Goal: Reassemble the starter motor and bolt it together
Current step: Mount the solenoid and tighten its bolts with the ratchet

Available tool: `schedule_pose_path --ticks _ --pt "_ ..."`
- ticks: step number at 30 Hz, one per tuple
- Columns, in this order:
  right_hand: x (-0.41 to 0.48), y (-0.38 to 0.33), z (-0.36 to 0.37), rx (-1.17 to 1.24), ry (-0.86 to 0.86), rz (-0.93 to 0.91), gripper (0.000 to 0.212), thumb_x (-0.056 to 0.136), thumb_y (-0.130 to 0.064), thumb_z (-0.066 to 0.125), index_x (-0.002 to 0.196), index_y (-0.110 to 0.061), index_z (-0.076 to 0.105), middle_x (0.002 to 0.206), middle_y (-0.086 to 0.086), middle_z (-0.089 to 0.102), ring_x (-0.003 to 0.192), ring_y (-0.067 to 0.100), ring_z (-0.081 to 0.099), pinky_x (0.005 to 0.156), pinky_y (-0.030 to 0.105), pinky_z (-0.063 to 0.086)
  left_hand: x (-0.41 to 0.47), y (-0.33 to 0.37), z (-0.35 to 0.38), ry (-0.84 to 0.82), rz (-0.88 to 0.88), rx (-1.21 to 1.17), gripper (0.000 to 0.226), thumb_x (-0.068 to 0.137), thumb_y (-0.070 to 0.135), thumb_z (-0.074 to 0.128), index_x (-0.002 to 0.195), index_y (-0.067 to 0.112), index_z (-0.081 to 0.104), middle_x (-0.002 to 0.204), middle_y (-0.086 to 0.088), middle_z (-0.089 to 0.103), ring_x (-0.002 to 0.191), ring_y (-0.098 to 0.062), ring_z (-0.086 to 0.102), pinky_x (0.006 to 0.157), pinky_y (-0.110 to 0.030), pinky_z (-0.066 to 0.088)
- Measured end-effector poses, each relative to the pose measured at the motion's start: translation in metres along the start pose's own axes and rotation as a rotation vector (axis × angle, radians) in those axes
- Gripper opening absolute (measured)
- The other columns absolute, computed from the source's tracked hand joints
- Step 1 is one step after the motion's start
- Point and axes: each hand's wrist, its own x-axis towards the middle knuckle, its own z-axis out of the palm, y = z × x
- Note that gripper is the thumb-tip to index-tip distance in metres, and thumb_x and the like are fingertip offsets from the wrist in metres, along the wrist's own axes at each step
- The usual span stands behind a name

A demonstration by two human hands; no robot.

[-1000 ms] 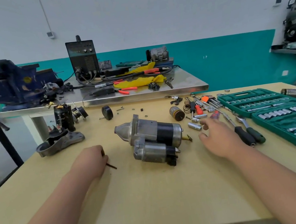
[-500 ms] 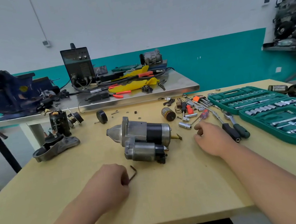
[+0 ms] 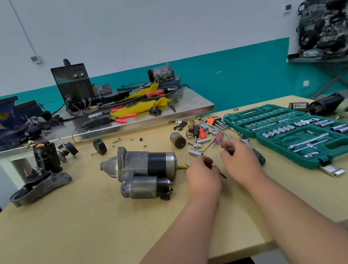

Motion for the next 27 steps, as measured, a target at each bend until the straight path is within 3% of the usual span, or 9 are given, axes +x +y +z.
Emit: schedule_pose_path --ticks 5,9,13,15,18,20,22,25,27 --pt "-0.002 -0.004 0.001 0.114 -0.159 -0.104 0.013 0.093 -0.023 0.054 0.099 -0.031 0.062 0.1 -0.01 0.065 0.097 0.011 0.059 0.08 0.027 0.047 0.0 -0.003 0.005 0.01 -0.259 -0.636 0.007 0.09 0.021 0.068 0.088 0.015 0.066 0.078 -0.005 0.072 0.062 -0.015 0.069 0.059 -0.03 0.059" --pt "-0.009 -0.01 0.007 0.208 -0.243 -0.141 0.014 0.094 -0.029 0.052 0.099 -0.034 0.064 0.097 -0.013 0.065 0.091 0.004 0.059 0.074 0.023 0.045 0.002 -0.003 -0.014 -0.091 -0.479 -1.004 0.01 0.095 0.014 0.06 0.092 0.006 0.066 0.085 -0.013 0.072 0.079 -0.024 0.069 0.069 -0.034 0.06" --pt "-0.003 -0.016 0.005 0.439 -0.115 0.046 0.017 0.097 -0.026 0.049 0.1 -0.029 0.066 0.087 -0.004 0.067 0.066 0.007 0.062 0.06 0.028 0.051 0.0 -0.012 -0.039 -0.214 -0.669 -1.333 0.026 0.099 0.011 0.043 0.078 0.005 0.058 0.065 -0.007 0.054 0.055 -0.016 0.052 0.043 -0.02 0.05" --pt "0.003 -0.018 0.001 0.575 -0.048 0.183 0.02 0.098 -0.022 0.048 0.106 -0.02 0.067 0.083 -0.002 0.067 0.061 0.011 0.061 0.053 0.026 0.049 -0.005 -0.018 -0.049 -0.241 -0.632 -1.246 0.028 0.099 0.016 0.042 0.08 0.007 0.06 0.058 -0.003 0.049 0.043 -0.013 0.045 0.037 -0.016 0.041" --pt "-0.002 -0.02 0.004 0.431 -0.168 0.21 0.016 0.098 -0.017 0.05 0.1 -0.017 0.066 0.085 0.002 0.066 0.061 0.013 0.06 0.054 0.026 0.05 -0.016 -0.022 -0.058 -0.242 -0.499 -1.015 0.024 0.102 0.022 0.045 0.085 0.011 0.059 0.05 0.004 0.036 0.035 -0.008 0.028 0.032 -0.016 0.023" --pt "-0.006 -0.025 0.004 0.449 -0.193 0.177 0.016 0.097 -0.016 0.051 0.096 -0.019 0.067 0.082 0.001 0.067 0.061 0.013 0.061 0.055 0.027 0.05 -0.022 -0.023 -0.07 -0.268 -0.404 -0.94 0.021 0.101 0.023 0.047 0.087 0.013 0.057 0.05 0.006 0.031 0.037 -0.007 0.025 0.034 -0.018 0.021" --pt "-0.005 -0.035 -0.008 0.649 -0.12 0.154 0.017 0.096 -0.017 0.052 0.092 -0.021 0.068 0.073 -0.002 0.068 0.06 0.012 0.062 0.053 0.027 0.05 -0.026 -0.023 -0.089 -0.248 -0.292 -0.926 0.021 0.101 0.024 0.047 0.086 0.014 0.057 0.048 0.007 0.029 0.039 -0.009 0.027 0.037 -0.02 0.022" --pt "-0.003 -0.049 -0.018 0.756 -0.092 0.079 0.02 0.094 -0.018 0.05 0.087 -0.023 0.068 0.069 -0.006 0.067 0.059 0.013 0.062 0.053 0.028 0.051 -0.03 -0.025 -0.118 -0.035 -0.135 -0.726 0.023 0.099 0.027 0.049 0.083 0.018 0.063 0.047 0.01 0.041 0.041 -0.01 0.039 0.041 -0.021 0.031" --pt "-0.009 -0.053 -0.012 0.399 -0.135 -0.011 0.016 0.094 -0.023 0.051 0.091 -0.029 0.066 0.082 -0.011 0.066 0.069 0.008 0.063 0.061 0.027 0.051 -0.028 -0.033 -0.136 0.245 -0.003 -0.295 0.013 0.095 0.034 0.054 0.088 0.028 0.064 0.067 0.015 0.058 0.055 -0.004 0.055 0.045 -0.019 0.041"
